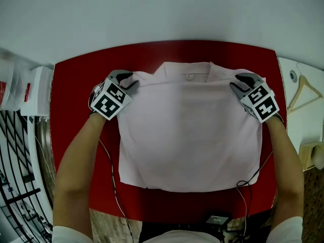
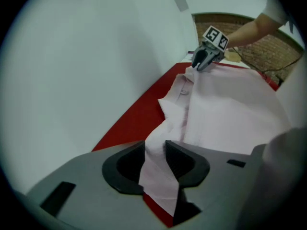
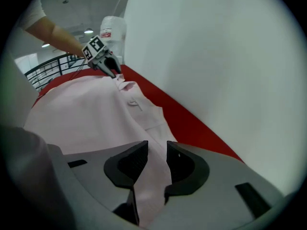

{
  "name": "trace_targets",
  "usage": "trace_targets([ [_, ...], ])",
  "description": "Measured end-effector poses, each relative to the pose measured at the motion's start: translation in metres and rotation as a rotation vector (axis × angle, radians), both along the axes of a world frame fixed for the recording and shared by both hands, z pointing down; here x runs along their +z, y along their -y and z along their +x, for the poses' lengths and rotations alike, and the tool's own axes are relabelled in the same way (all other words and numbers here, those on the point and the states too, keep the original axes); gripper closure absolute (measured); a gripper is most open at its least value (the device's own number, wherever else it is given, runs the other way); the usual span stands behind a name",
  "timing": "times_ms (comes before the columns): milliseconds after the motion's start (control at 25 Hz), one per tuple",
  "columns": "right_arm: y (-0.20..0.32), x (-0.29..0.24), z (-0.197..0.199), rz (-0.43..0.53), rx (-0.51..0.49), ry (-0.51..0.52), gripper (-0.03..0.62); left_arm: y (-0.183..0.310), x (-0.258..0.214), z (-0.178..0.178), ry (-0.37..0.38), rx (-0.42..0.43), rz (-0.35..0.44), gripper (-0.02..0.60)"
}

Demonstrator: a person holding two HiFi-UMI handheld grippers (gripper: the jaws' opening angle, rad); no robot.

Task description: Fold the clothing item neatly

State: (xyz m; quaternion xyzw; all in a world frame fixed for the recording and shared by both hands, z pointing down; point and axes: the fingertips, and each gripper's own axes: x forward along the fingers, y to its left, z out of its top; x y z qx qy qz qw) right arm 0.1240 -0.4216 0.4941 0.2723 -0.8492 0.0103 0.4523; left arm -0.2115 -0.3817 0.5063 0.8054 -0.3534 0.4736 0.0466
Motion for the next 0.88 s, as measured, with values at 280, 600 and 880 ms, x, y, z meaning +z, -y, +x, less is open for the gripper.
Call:
trace_targets([
  [280,-0.019,0.029,-0.010,-0.080,-0.030,-0.068,0.487,-0.010,0.012,0.011,0.135,0.191,-0.018,0.443],
  [600,-0.017,0.029,-0.007,-0.072,0.006,-0.048,0.530,0.008,-0.020,-0.003,-0.116,-0.095,0.097,0.557],
  [880,-0.017,0.025,-0.006,-0.041,0.020,-0.033,0.530,0.007,-0.032,-0.018,-0.285,-0.247,0.141,0.555],
])
